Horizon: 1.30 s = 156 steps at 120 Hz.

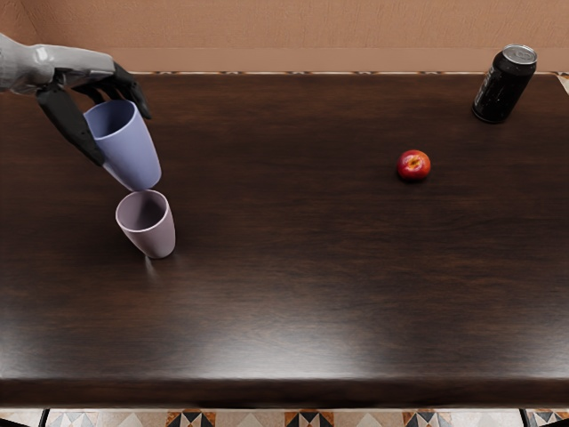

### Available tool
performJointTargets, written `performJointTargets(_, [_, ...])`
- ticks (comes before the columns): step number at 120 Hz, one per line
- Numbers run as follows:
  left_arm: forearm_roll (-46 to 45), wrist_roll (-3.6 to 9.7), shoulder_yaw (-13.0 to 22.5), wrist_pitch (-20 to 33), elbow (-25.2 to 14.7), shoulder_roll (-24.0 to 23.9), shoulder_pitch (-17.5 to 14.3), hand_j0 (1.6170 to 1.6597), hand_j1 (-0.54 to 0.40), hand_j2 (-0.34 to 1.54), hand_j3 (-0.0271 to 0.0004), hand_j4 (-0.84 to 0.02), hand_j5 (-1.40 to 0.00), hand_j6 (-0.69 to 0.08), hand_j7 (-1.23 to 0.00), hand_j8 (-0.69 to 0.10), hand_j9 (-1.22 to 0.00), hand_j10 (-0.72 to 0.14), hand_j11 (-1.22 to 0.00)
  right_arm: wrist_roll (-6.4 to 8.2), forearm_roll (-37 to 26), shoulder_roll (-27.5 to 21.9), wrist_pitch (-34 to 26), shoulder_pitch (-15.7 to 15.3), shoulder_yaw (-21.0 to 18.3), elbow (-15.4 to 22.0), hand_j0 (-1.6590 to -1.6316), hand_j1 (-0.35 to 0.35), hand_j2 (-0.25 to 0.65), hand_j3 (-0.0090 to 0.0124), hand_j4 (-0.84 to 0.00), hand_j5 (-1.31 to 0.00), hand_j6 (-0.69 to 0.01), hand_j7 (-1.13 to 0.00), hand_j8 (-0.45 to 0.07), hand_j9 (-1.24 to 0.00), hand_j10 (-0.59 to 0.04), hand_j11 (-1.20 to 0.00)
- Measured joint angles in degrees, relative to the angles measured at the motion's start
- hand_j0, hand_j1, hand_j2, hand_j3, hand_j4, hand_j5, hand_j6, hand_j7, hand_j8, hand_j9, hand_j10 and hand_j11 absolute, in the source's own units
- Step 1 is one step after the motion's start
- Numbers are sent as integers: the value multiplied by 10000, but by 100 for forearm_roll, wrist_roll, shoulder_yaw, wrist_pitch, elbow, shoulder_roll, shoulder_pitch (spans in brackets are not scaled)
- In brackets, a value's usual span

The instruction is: Pick up cup and place in cup with left hand

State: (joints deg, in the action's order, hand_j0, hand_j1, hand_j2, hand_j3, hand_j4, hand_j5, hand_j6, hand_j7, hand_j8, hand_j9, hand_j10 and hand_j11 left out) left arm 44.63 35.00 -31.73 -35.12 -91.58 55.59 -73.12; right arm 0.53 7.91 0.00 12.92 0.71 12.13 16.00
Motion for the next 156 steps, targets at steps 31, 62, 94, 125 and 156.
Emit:
performJointTargets(31, [-169,0,23,1,0,40,38,16548,-820,549,0,-4587,-6606,-3177,-6468,-2875,-6311,-4166,-6402,0,0,0,0,-1,0,0,-16581,-3489,-2,0,0,1,7,0,5,1,3,0])
performJointTargets(62, [-190,0,52,2,5,99,231,16548,-905,589,0,-4616,-6559,-3168,-6443,-2847,-6320,-4152,-6402,0,0,0,0,1,0,0,-16581,-3489,-2,0,0,1,7,0,5,1,3,0])
performJointTargets(94, [-177,0,80,-1,13,10,404,16548,-898,613,0,-4606,-6565,-3125,-6423,-2795,-6308,-4080,-6403,0,1,0,0,1,0,0,-16581,-3489,-2,0,0,1,7,0,5,1,3,0])
performJointTargets(125, [-117,0,139,3,31,-22,440,16549,-878,620,0,-4640,-6502,-3190,-6419,-2884,-6303,-4185,-6381,0,0,0,0,1,0,0,-16581,-3489,-2,0,0,1,7,0,5,1,3,0])
performJointTargets(156, [261,0,175,2,42,-177,579,16550,-1067,756,0,-4625,-6518,-3040,-6459,-2738,-6331,-4027,-6398,0,0,0,0,2,0,0,-16581,-3489,-2,0,0,1,7,0,5,1,3,0])
